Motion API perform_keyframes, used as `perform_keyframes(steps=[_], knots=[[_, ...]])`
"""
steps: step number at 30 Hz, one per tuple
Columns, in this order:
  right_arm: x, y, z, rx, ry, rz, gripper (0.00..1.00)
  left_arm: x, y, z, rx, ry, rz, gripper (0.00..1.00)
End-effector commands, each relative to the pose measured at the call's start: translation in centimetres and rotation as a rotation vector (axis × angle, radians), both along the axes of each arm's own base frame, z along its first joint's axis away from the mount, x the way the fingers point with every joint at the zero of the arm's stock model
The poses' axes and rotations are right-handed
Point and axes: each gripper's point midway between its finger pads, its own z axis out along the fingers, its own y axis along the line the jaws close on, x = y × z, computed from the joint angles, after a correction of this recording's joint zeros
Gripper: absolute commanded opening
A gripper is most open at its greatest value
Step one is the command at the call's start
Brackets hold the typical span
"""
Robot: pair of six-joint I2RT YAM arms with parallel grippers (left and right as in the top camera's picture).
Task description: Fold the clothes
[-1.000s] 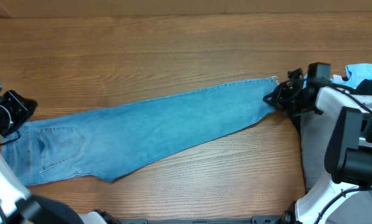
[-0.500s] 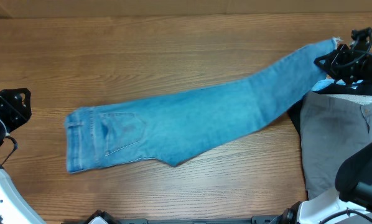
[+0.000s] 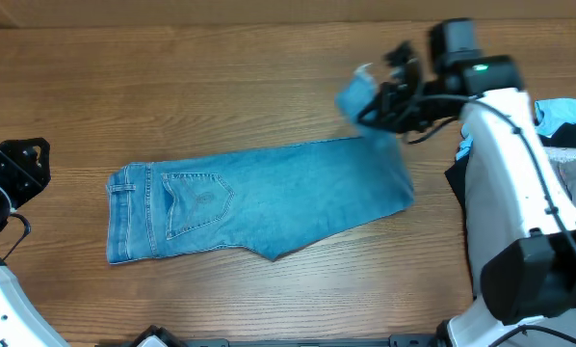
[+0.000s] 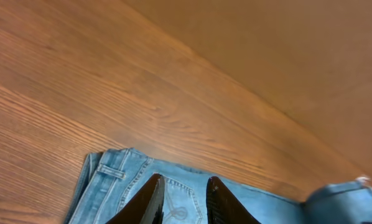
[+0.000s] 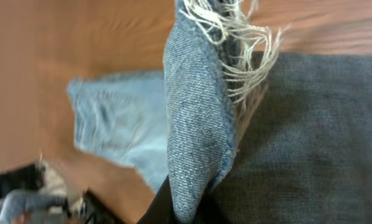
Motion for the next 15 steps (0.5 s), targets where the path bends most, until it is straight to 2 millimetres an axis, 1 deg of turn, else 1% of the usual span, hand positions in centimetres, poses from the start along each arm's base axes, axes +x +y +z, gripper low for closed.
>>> perform_keyframes(steps=[1,4,7,11,15], knots=[[-1.5,3.5,1.4,0.007,0.013,0.015,0.04,-0.1,-1.0,1.5,-0.003,-0.039,-0.026,0.27],[-2.6,6.4,0.7,-0.039,0.027,0.023,0.04,-0.1,-1.1,1.5,-0.002,-0.039,-0.029,0.27],[-3.7,9.7,0.5,-0.056,0.011,0.05,0.04,0.0,-1.3,1.5,-0.002,-0.038,-0.037,0.27],[-4.7,13.2,0.1,-0.094,-0.024,0.033,0.04,0.0,-1.4,1.5,-0.003,-0.038,-0.038,0.27],[-6.0,16.9,-0.2,-0.069,-0.039,0.052,0.04,0.1,-1.5,1.5,-0.005,-0.036,-0.044,0.27]])
